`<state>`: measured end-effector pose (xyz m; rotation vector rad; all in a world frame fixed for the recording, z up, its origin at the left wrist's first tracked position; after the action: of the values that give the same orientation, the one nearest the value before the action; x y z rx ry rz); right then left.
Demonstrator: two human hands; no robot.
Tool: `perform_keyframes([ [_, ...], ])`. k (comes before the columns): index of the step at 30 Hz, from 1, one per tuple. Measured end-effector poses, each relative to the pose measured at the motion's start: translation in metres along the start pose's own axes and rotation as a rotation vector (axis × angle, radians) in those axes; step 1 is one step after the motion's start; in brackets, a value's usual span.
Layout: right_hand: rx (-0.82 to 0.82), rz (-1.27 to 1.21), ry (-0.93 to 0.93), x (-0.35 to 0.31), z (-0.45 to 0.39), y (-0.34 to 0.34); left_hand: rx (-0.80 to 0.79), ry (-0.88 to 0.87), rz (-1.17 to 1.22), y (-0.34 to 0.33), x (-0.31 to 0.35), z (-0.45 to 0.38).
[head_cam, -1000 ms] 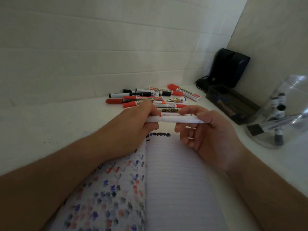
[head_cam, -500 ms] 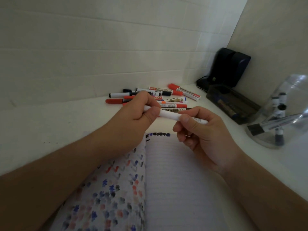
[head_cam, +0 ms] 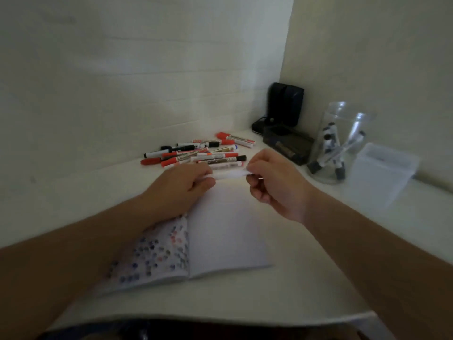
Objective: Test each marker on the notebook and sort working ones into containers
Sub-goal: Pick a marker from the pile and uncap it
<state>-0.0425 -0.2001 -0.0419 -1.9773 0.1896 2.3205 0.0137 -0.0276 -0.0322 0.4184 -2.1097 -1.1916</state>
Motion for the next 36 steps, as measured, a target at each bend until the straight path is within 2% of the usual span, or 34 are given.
perform_keyframes([
  [3,0.100,0.147,0.167,0.001,0.064,0.045,0.005,-0.074,0.049,0.005,0.056,0.004],
  [5,0.183,0.123,0.243,0.008,0.117,0.087,-0.009,-0.137,0.104,-0.003,0.113,0.014],
  [8,0.339,-0.095,0.268,0.039,0.200,0.159,-0.121,-0.199,0.349,-0.041,0.208,0.042],
  [10,0.458,-0.293,0.235,0.079,0.256,0.206,-0.249,-0.209,0.530,-0.084,0.266,0.061],
  [14,0.719,-0.456,0.050,0.186,0.359,0.272,-0.545,-0.127,0.742,-0.207,0.347,0.100],
  [17,0.967,-0.427,-0.230,0.301,0.425,0.299,-0.759,0.053,0.748,-0.330,0.365,0.135],
  [19,1.043,-0.488,-0.416,0.378,0.453,0.296,-0.913,0.171,0.685,-0.405,0.366,0.164],
  [23,1.122,-0.707,-0.623,0.487,0.484,0.272,-1.138,0.333,0.565,-0.505,0.372,0.217],
  [27,1.193,-0.833,-0.686,0.528,0.501,0.268,-1.371,0.466,0.556,-0.539,0.398,0.261],
  [30,1.125,-0.799,-0.717,0.534,0.503,0.279,-1.476,0.538,0.562,-0.543,0.406,0.265],
  [32,1.047,-0.692,-0.776,0.526,0.499,0.286,-1.485,0.537,0.561,-0.533,0.407,0.253],
  [34,0.987,-0.611,-0.811,0.502,0.486,0.291,-1.461,0.493,0.599,-0.507,0.412,0.229],
  [36,0.924,-0.540,-0.764,0.457,0.457,0.298,-1.402,0.372,0.652,-0.466,0.423,0.192],
])
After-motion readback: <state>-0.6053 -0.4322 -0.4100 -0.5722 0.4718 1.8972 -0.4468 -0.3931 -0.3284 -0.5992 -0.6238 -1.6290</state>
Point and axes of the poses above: each hand's wrist, its own z-axis away from the middle knuckle, its own y-axis out of the back of the hand, x = y × z, the point moved 10 cm from there along -z, towards the middle knuckle, and after that the axes turned 5 degrees about -y, right-handed, at the moved point
